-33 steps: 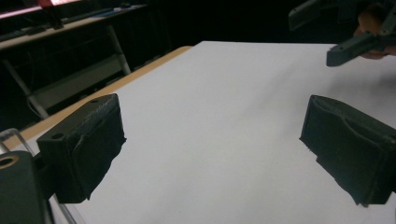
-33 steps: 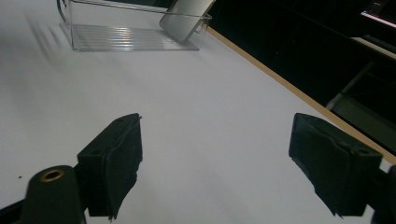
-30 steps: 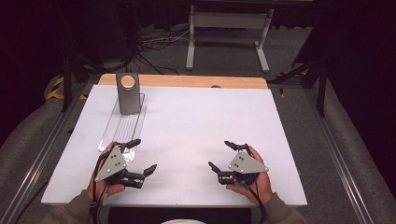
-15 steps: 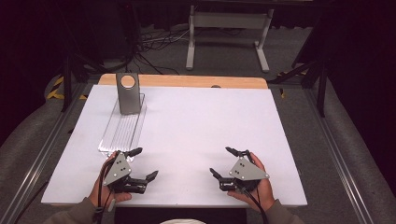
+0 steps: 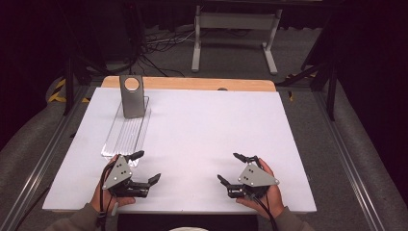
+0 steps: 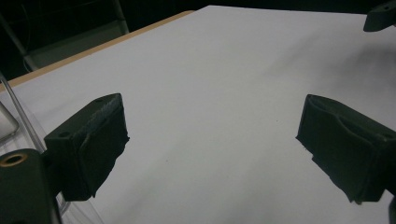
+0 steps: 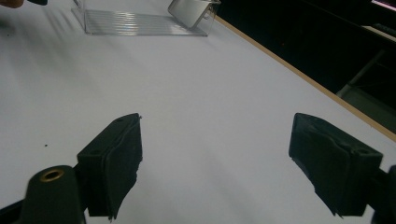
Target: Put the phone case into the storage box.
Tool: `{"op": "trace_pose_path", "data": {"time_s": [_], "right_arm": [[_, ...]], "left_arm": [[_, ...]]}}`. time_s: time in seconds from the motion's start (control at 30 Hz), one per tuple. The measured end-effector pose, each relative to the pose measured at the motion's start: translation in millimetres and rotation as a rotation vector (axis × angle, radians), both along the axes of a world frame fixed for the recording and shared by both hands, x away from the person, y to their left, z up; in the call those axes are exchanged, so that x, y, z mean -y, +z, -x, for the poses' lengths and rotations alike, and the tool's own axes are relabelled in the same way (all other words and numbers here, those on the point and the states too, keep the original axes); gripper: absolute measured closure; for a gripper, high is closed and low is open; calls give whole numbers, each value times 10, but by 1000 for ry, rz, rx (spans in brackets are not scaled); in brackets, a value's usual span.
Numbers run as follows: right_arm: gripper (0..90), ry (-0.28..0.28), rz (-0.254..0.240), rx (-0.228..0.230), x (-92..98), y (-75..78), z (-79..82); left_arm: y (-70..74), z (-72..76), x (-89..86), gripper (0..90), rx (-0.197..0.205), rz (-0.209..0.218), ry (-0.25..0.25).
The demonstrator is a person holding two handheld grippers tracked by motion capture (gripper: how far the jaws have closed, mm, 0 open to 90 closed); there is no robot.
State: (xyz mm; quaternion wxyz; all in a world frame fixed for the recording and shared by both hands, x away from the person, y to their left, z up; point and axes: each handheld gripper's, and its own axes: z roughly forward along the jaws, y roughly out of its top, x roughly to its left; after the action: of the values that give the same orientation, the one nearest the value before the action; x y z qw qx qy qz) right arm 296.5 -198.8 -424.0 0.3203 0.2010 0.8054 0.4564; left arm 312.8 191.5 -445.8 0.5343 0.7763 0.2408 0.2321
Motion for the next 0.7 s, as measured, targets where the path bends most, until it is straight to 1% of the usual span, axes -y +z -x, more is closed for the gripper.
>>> {"op": "trace_pose_path", "data": {"time_s": [0.17, 0.33, 0.37, 0.4, 0.5, 0.57, 0.6, 0.7], "right_arm": [[184, 10, 2, 8, 2, 7, 22], [184, 5, -5, 9, 14, 17, 13], [184, 5, -4, 10, 12, 20, 13], [184, 6, -2, 15, 9, 23, 12], [183, 5, 7, 19, -10, 29, 23], [183, 3, 3, 21, -19, 36, 29], [184, 3, 3, 22, -23, 38, 31], [184, 1, 9, 19, -30, 26, 19]], "left_arm": [[10, 12, 23, 89, 9, -7, 3], [9, 3, 23, 89, 10, -1, 2], [10, 7, 20, 90, 5, 1, 2], [20, 12, 8, 94, 10, -2, -4], [30, 34, -3, 94, 18, 11, -9], [31, 37, -8, 94, 17, 12, -8], [33, 35, -9, 94, 11, 13, -13], [32, 28, -7, 94, 10, 14, -15]]}}
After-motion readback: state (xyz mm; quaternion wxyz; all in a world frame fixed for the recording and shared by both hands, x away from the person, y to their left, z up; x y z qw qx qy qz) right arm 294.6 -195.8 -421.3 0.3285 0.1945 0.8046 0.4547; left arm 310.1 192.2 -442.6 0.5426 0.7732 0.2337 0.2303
